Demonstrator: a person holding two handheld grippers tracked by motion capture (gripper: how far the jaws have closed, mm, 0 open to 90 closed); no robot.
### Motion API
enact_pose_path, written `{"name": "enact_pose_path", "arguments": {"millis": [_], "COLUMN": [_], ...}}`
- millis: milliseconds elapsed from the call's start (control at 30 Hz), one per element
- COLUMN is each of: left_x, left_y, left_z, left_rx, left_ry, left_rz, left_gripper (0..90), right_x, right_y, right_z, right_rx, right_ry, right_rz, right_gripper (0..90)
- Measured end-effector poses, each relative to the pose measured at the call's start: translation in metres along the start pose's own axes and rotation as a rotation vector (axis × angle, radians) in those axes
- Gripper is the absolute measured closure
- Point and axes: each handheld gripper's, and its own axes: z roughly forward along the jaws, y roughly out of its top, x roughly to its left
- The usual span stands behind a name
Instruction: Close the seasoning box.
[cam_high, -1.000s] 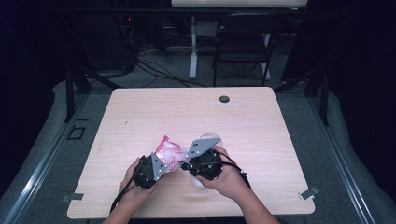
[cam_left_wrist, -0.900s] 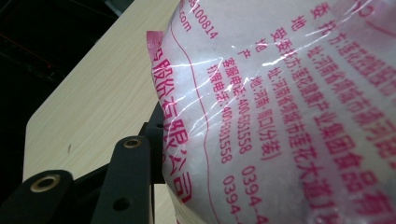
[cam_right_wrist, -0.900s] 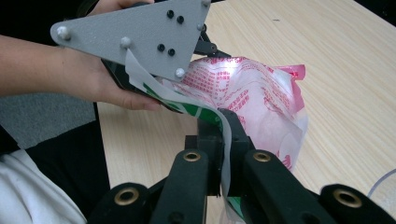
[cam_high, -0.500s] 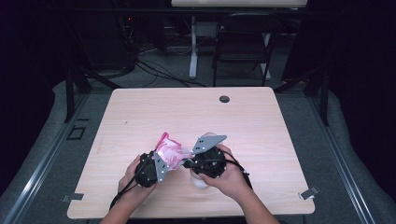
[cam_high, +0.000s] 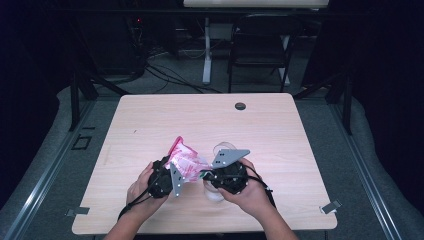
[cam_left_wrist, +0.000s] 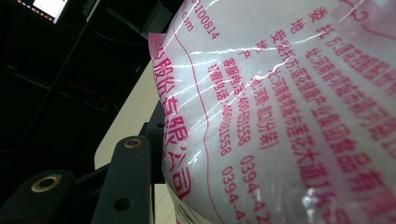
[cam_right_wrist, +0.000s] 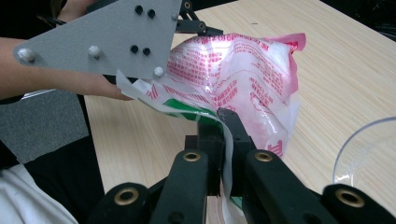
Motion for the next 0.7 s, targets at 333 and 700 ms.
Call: {"name": "enact_pose_path", "arguments": {"millis": [333, 700], "left_x": [-0.0001, -0.0007], "left_y": [0.0049, 0.0101], "left_z": [-0.0007, 0.0006], "left_rx": [0.009, 0.042], "left_ry": [0.019, 0.002], "left_rz": [0.068, 0.143], "left_gripper": [57.5, 57.6], "right_x": [0.0007, -0.0024], "right_y": [-0.0061, -0.0099], "right_z": [-0.0023, -0.0035], "right_rx": [0.010, 0.024], "right_ry": [-0.028, -0.027], "right_rz": [0.000, 0.012], "right_gripper": [89.2, 89.2]}}
